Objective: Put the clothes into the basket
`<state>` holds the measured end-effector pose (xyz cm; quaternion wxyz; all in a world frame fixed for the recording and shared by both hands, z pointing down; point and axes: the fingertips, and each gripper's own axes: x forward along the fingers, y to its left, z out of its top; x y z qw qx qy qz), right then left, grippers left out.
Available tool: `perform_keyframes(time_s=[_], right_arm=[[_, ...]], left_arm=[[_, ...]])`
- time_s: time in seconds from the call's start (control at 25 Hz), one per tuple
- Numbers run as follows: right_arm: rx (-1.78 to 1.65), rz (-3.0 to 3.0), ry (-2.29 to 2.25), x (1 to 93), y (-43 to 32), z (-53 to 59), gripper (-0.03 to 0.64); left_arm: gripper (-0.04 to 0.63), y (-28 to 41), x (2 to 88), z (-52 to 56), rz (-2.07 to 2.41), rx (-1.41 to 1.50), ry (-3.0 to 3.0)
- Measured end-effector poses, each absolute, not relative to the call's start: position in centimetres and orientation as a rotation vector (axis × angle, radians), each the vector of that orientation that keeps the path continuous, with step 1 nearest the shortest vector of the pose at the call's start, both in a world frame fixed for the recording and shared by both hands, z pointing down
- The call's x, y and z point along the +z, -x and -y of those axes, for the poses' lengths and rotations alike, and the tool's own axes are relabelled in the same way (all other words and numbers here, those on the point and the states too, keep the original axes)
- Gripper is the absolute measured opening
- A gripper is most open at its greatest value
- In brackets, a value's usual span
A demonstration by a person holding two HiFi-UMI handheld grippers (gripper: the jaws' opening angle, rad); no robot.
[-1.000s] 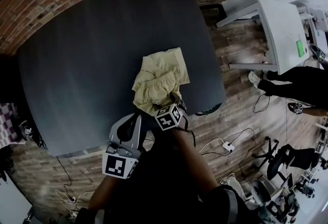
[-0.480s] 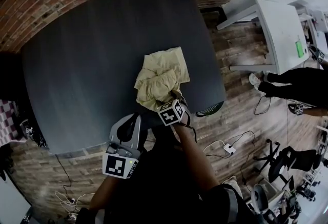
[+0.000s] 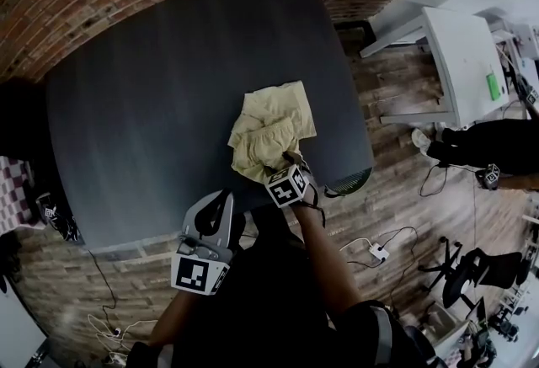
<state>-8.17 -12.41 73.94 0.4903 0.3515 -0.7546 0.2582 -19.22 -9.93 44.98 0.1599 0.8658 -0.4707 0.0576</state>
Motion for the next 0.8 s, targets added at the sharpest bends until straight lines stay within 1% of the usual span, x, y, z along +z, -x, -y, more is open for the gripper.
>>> perform_keyframes(time_s=[0.16,0.36,0.8], right_arm=[[0.620,1.832,-0.870,73.9,8.3,11.7,0.238],[0.627,1.826,-0.897,73.8,8.4,11.1,0.206],[0.730,1.863,-0.937,72.5,8.9,9.4,0.183]], left_arm=[[0.006,19.7,44.7,9.6,1.355,0.156,-2.476],[0.006,20.4,44.0,9.4,1.367,0.137,-2.486],[0.006,21.8,43.5,8.5,1.383,0.123,-2.489]])
